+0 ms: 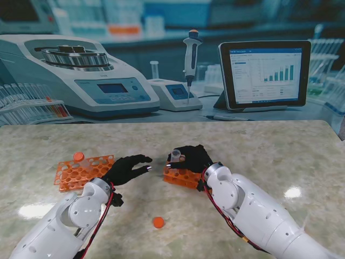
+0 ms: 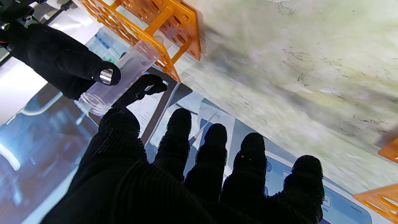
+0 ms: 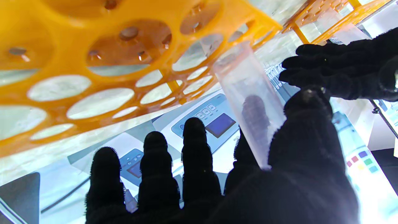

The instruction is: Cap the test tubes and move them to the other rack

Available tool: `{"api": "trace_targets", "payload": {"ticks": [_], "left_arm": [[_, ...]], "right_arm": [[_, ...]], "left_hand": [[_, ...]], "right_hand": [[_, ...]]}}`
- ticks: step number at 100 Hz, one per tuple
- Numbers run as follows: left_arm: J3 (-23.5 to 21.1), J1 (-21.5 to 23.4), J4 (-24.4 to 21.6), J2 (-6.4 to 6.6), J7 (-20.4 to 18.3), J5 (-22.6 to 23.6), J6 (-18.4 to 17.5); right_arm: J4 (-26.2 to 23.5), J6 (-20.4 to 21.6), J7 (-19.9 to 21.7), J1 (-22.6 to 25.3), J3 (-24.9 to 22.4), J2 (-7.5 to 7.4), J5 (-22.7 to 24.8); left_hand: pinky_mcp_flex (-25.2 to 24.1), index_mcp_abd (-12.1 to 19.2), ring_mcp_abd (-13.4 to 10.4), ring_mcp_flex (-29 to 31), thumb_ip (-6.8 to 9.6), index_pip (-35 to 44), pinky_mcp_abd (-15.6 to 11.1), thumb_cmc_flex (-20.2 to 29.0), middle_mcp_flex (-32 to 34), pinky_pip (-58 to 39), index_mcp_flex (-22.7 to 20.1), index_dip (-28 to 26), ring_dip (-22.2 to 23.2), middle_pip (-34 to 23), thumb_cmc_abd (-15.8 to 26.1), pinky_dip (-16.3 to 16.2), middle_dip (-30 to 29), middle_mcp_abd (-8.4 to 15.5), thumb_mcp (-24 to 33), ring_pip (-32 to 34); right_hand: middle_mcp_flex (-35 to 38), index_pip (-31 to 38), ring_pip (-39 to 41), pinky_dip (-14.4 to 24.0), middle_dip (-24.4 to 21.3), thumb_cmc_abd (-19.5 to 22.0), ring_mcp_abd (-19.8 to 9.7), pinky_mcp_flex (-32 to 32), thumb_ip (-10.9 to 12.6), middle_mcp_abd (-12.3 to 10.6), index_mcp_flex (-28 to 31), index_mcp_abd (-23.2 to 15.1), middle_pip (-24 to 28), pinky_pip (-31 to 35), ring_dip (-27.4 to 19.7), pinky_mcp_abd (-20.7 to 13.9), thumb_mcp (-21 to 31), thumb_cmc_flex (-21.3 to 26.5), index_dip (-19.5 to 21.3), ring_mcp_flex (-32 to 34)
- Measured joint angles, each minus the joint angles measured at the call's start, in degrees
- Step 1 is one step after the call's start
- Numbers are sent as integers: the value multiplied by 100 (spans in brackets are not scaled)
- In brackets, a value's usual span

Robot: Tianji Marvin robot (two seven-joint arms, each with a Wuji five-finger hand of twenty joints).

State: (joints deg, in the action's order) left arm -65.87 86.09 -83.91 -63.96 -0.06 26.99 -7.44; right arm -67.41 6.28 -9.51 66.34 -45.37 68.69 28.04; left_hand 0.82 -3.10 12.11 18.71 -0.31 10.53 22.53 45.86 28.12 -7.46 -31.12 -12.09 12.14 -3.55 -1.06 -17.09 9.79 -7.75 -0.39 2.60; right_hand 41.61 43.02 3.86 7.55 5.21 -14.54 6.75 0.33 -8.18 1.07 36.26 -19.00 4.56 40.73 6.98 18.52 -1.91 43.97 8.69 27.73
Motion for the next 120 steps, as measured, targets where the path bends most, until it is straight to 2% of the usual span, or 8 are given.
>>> {"api": "trace_targets", "payload": {"ticks": [25, 60, 79, 96, 99, 102, 106, 120], "left_arm": [[-7, 1, 0, 0, 1, -2, -5], [-19, 6, -1, 1, -13, 2, -23], [-12, 1, 0, 4, -24, 4, -33], [-9, -3, 3, 5, -28, 6, -42], [-9, -3, 3, 5, -29, 6, -43], [-9, -3, 3, 5, -29, 6, -44], [-9, -4, 3, 5, -30, 6, -44], [-7, -4, 3, 6, -31, 7, -44]], "right_arm": [[-363, 3, -8, 191, -251, -60, 108], [-1164, 13, 35, 724, -788, -205, 450], [-1506, 59, 14, 1020, -1006, -266, 640], [-1662, 104, -92, 1197, -1114, -280, 683], [-1675, 113, -112, 1218, -1128, -280, 681], [-1685, 123, -126, 1238, -1141, -280, 671], [-1696, 135, -144, 1259, -1157, -278, 648], [-1702, 218, -256, 1312, -1182, -257, 432]], "left_hand": [[0, 0, 0, 0, 0, 0, 0, 0, 0, 0, 0, 0, 0, 0, 1, 0, 0, 0, 0, 0], [0, 0, 0, 0, 0, 0, 0, 1, 0, 0, 0, 0, 0, 0, 1, 0, 0, 0, 0, 0], [0, 0, 0, 0, 0, 0, 0, 1, 0, 0, 0, 0, 1, 0, 2, 0, 0, 0, 0, 0], [0, 0, 0, 0, 1, 0, 0, 1, 0, 0, 0, 0, 1, 0, 36, 0, 0, 0, 0, 0], [0, 0, 0, 0, 1, 0, 0, 1, 0, 0, 0, 0, 1, 0, 36, 0, 0, 0, 0, 0], [0, 0, 0, 0, 1, 0, 0, 1, 0, 0, 0, 0, 0, 0, 37, 0, 0, 0, 0, 0], [0, 0, 0, 0, 0, 0, 0, 1, 0, 0, 0, 0, 1, 0, 37, 0, 0, 0, 0, 0], [0, 0, 0, 0, 1, 0, 0, 2, 0, 0, 0, 0, 1, 0, 37, 0, 0, 0, 0, 0]], "right_hand": [[361, 25, 80, 0, 85, 54, -32, 43, 13, -69, 3, 8, 157, -1, 4, 0, -61, 60, 4, 68], [1204, 97, 164, 0, 354, 74, -240, 329, 124, -343, 72, 158, 507, 0, 138, 0, -74, 197, 99, 847], [1729, 144, 408, 74, 706, 74, -338, 628, 239, -352, 251, 432, 655, 243, 406, -1, -241, 342, 674, 1511], [2205, 147, 705, 458, 960, 74, -344, 1347, 298, -353, 305, 560, 725, 702, 690, -131, -246, 433, 1200, 2342], [2254, 147, 786, 539, 1032, -61, -349, 1504, 298, -347, 308, 619, 737, 799, 771, -175, 439, 218, 1319, 2483], [2290, 213, 790, 597, 1039, -224, -349, 1668, 160, -329, 372, 628, 774, 873, 787, -251, 1136, -72, 1349, 2582], [2380, 289, 947, 607, 1088, -351, -352, 1975, 76, -228, 438, 655, 792, 995, 842, -382, 1633, -249, 1398, 2846], [2567, 473, 1239, 608, 1325, -490, -308, 3168, -15, 5, 594, 752, 969, 1546, 1099, -584, 2194, -360, 1574, 3378]]}}
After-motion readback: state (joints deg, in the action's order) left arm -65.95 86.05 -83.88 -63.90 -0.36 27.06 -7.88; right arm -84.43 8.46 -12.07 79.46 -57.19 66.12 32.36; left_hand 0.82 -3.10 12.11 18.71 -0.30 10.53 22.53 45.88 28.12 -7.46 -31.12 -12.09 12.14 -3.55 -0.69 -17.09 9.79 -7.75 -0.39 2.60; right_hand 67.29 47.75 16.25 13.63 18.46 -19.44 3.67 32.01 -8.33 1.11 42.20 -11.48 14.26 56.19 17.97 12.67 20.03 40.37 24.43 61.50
